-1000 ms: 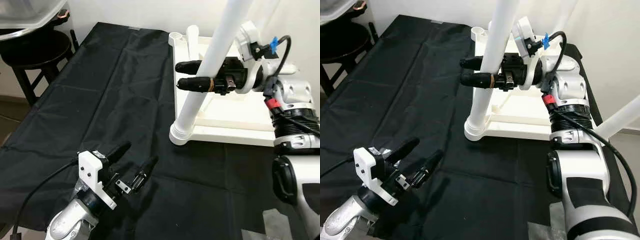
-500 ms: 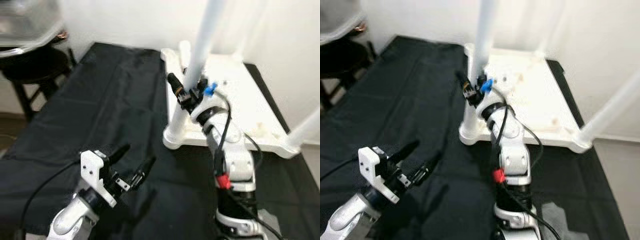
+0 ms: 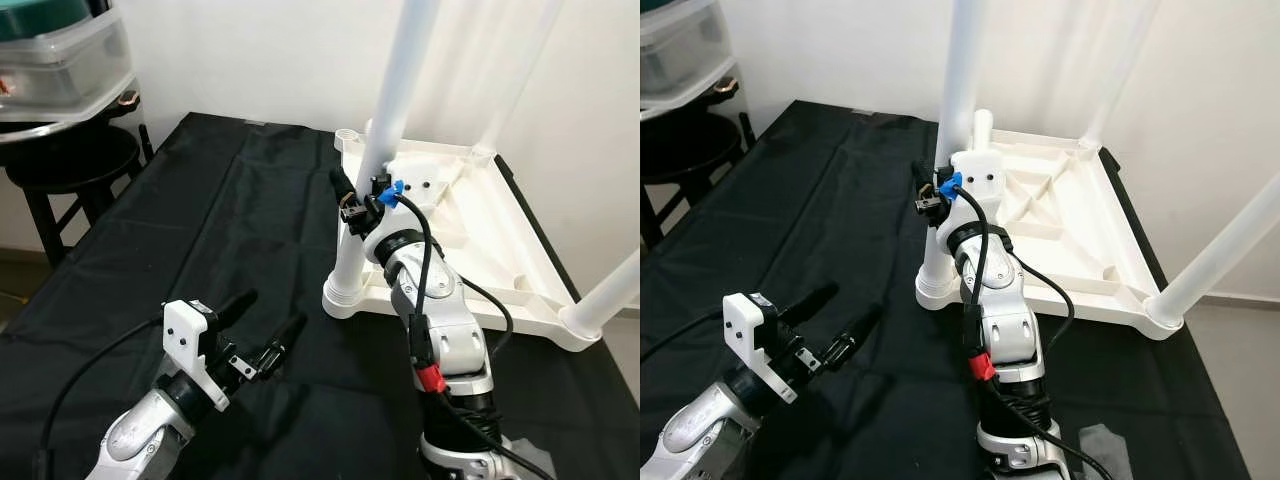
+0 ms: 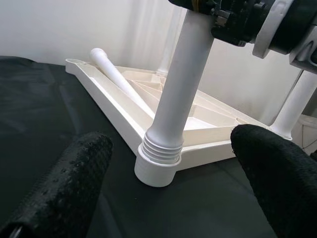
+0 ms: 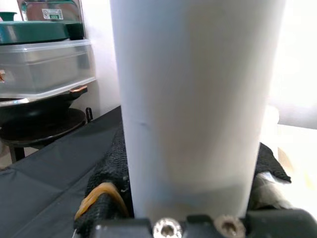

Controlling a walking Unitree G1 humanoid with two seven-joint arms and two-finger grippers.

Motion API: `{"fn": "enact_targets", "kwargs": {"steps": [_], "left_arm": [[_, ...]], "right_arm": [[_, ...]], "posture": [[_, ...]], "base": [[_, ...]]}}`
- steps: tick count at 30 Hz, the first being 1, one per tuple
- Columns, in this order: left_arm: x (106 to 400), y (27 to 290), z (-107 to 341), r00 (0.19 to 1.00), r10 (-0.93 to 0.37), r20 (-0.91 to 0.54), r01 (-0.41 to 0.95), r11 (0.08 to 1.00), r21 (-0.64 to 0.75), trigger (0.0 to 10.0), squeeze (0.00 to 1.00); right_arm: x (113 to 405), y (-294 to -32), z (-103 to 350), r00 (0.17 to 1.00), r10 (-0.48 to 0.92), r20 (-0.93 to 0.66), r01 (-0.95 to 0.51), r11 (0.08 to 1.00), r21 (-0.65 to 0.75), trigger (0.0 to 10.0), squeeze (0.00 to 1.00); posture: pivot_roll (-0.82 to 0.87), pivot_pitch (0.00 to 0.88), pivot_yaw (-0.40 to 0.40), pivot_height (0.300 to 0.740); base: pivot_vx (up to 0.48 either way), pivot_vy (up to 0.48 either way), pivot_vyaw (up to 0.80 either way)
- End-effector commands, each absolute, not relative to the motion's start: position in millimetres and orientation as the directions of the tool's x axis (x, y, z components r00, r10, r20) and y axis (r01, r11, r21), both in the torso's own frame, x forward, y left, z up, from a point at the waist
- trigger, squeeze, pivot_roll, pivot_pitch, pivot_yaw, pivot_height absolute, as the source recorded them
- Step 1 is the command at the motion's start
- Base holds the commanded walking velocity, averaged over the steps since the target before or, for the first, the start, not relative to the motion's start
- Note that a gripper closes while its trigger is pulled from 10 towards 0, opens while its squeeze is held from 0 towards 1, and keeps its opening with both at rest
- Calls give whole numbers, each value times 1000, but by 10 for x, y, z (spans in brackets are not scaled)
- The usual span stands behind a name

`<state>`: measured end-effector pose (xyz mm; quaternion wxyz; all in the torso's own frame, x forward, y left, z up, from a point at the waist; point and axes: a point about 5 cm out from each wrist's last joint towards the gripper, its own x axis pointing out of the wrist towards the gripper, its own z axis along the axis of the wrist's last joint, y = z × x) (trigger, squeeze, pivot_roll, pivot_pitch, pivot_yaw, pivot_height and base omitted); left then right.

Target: Building children table

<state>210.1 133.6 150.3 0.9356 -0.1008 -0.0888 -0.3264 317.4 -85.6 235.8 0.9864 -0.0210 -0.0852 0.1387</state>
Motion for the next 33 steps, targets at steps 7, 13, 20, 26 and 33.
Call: {"fn": "enact_targets", "kwargs": {"steps": [7, 13, 20, 26, 33], "left_arm": [[2042, 1335, 1515, 766, -604, 219, 636, 763, -118, 10000, 0], [1977, 1326, 1548, 762, -609, 222, 640, 759, -117, 10000, 0], [1884, 1315, 1621, 758, -613, 221, 645, 756, -115, 10000, 0], [1821, 1315, 1665, 759, -616, 212, 646, 755, -118, 10000, 0], [1775, 1321, 1697, 760, -617, 204, 644, 756, -118, 10000, 0]], "right_arm": [[3292, -1045, 2295, 740, 672, 29, -669, 739, -77, 10000, 1000], [3304, -1305, 2488, 607, 794, 20, -779, 600, -183, 10000, 1000], [3336, -1471, 2556, 364, 922, -129, -910, 322, -262, 10000, 1000], [3496, -1587, 2642, 290, 941, -171, -934, 240, -266, 10000, 0], [3551, -1638, 2734, 229, 962, -151, -947, 184, -262, 0, 0]], "posture": [[16, 171, -62, 740], [31, 208, -65, 740], [60, 274, -53, 740], [83, 300, -48, 740], [100, 321, -42, 740]], "base": [[0, 0, 0], [0, 0, 0], [0, 0, 0], [0, 0, 0], [0, 0, 0]]}}
